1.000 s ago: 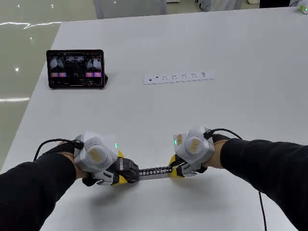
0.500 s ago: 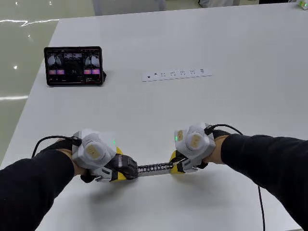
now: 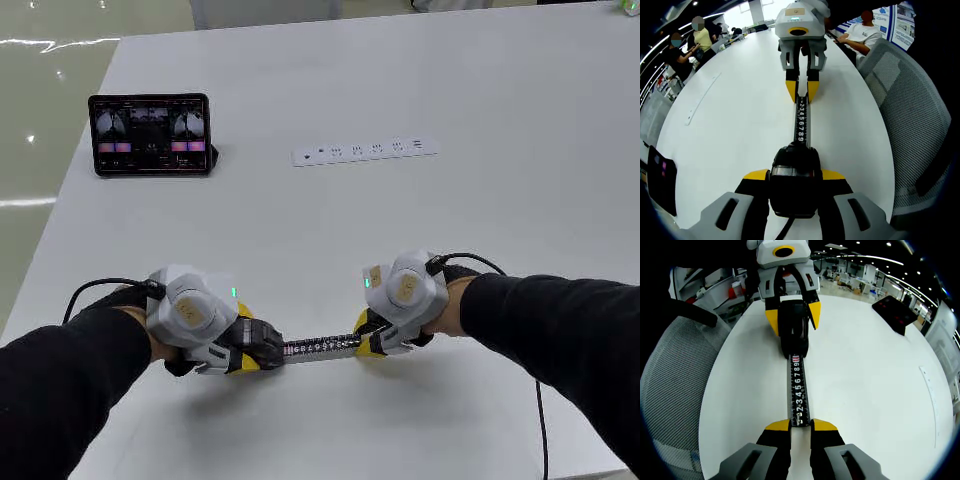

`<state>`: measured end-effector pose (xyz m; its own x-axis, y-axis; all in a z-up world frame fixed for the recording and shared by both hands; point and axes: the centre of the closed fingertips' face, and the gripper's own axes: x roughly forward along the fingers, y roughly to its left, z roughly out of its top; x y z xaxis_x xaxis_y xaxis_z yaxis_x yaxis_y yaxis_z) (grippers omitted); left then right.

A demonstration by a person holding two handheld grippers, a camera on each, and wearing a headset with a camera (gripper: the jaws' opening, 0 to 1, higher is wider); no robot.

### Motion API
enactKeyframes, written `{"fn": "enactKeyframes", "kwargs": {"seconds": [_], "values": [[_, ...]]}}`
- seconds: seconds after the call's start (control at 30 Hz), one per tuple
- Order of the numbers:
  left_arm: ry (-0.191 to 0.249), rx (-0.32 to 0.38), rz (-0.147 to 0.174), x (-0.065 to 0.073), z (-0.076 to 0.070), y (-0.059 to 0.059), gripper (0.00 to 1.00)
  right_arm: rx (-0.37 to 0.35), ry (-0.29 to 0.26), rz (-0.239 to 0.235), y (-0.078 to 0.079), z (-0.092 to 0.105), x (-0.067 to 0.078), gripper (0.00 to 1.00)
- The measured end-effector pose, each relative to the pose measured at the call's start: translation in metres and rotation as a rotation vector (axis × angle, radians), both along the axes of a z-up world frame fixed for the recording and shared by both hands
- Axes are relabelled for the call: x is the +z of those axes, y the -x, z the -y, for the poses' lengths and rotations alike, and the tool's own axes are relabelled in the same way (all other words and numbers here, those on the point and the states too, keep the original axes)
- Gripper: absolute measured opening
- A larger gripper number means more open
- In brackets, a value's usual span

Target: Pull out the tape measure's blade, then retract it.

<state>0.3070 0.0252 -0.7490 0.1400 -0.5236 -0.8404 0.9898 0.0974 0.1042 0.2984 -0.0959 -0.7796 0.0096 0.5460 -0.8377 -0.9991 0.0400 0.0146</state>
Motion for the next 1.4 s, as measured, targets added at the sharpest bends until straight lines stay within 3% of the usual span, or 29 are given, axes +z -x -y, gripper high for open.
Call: {"fn": "enactKeyframes", "kwargs": {"seconds": [1.4], "values": [[-0.003,-0.003,0.002,0.001,0.001,0.001,0.33,-0.025,0.007,-0.003,0.000,0.017,0.000,0.10]]}}
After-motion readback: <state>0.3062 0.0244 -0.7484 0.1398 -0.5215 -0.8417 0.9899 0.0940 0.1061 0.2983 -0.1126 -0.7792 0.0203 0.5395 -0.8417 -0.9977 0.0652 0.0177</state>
